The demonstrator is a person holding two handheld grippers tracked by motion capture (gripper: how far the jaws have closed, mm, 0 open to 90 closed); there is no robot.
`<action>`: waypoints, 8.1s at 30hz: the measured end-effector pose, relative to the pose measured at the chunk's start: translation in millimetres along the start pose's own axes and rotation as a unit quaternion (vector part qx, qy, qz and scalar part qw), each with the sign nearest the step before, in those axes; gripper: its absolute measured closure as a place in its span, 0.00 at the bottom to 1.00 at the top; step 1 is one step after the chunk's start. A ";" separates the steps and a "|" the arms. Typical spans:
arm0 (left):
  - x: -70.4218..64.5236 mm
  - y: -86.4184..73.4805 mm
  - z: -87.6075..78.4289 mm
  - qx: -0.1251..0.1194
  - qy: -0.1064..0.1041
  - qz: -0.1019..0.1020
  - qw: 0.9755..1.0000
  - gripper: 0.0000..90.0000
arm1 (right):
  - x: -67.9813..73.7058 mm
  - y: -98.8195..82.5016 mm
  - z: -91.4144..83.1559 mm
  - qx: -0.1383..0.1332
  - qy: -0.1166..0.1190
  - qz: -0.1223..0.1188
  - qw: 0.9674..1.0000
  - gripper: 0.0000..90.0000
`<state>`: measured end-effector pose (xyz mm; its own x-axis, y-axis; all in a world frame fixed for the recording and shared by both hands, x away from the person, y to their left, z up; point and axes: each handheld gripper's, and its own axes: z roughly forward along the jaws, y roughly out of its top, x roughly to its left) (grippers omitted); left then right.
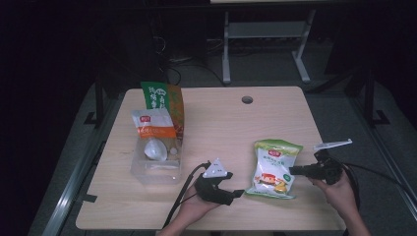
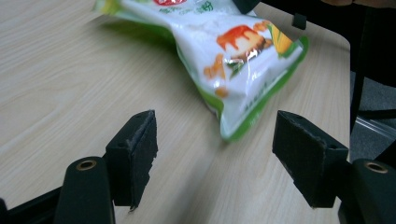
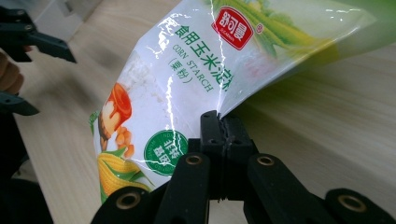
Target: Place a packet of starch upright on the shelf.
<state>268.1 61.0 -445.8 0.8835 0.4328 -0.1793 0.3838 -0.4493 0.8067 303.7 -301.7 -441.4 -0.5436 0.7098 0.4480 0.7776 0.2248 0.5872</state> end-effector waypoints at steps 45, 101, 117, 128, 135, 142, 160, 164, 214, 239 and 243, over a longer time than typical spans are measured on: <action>19.9 23.7 28.8 -0.030 -0.086 -0.096 0.991 0.45 | 45.4 25.5 10.8 -0.053 0.059 -0.071 0.994 0.99; 8.2 -3.2 -46.2 -0.028 0.022 0.013 0.999 0.67 | 98.7 57.4 29.6 -0.037 0.042 -0.173 0.983 0.98; -0.9 -19.3 -54.5 -0.024 0.020 0.016 0.999 0.57 | 113.0 81.7 35.9 -0.030 0.043 -0.190 0.980 0.98; -5.9 -21.7 -62.9 -0.031 0.021 0.024 0.999 0.55 | 126.5 100.7 44.3 -0.034 0.053 -0.203 0.977 0.99; -10.2 -26.3 -70.0 -0.033 0.021 0.025 0.999 0.52 | 138.9 115.8 48.1 -0.041 0.062 -0.209 0.975 0.99; -15.2 -30.1 -72.6 -0.029 0.007 0.024 0.999 0.50 | 151.9 130.2 50.3 -0.041 0.071 -0.224 0.971 0.99; -24.5 -37.2 -71.4 -0.026 -0.004 0.038 0.999 0.45 | 182.6 160.9 57.0 -0.040 0.087 -0.253 0.963 0.99; -24.2 -36.6 -72.9 -0.028 -0.001 0.038 0.999 0.44 | 186.7 166.5 59.7 -0.038 0.088 -0.262 0.960 0.99; -29.1 -38.3 -65.8 -0.027 -0.019 0.042 0.999 0.42 | 287.2 209.4 168.1 -0.023 0.168 -0.306 0.937 0.99; -31.1 -37.3 -68.1 -0.031 -0.029 0.041 0.998 0.42 | 274.3 183.5 224.8 -0.005 0.190 -0.276 0.942 0.99; -30.7 -37.2 -67.9 -0.031 -0.029 0.041 0.998 0.42 | 270.0 181.0 223.7 -0.005 0.197 -0.266 0.944 0.97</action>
<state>208.5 117.5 -432.1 0.9261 0.3495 -0.1423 0.2940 -0.4318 0.8527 368.4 80.0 -364.9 -0.9332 0.1944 0.3023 0.3592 0.4719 0.8052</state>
